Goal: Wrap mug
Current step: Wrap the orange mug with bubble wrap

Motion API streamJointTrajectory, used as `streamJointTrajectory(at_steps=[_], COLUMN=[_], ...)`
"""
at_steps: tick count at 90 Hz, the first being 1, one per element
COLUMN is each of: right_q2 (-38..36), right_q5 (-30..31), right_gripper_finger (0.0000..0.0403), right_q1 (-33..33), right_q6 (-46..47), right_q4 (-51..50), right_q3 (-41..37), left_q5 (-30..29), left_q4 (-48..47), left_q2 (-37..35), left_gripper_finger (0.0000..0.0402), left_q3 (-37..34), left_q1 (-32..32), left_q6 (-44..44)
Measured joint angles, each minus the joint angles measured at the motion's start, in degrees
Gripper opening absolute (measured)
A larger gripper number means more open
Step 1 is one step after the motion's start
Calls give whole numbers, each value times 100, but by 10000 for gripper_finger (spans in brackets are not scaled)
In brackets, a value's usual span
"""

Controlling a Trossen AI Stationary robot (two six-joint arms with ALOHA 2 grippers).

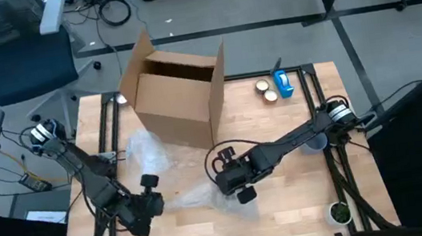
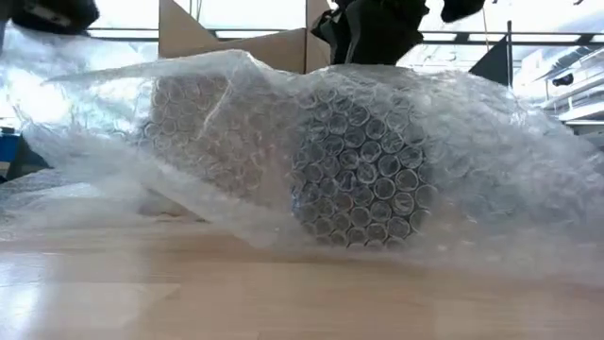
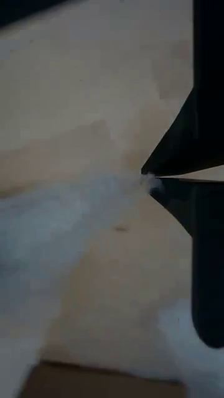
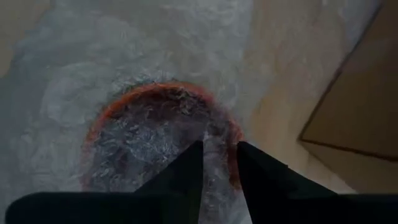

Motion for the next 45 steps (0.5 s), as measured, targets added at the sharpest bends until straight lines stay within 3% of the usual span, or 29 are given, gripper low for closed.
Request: streamJointTrajectory(at_steps=[16, 36, 45], right_q2=[-2, -2, -2], right_q5=[16, 135, -209], right_gripper_finger=[75, 75, 75], right_q1=[0, 144, 368], right_q6=[-41, 755, 1317], right_q4=[-61, -370, -147], right_q3=[295, 729, 836], left_q5=[370, 335, 123], left_q4=[-656, -196, 126], left_q2=[0, 0, 0], left_gripper_finger=[0, 0, 0], left_q3=[-2, -2, -7], left_q1=[-116, -493, -606], left_q6=[-893, -1143, -1141])
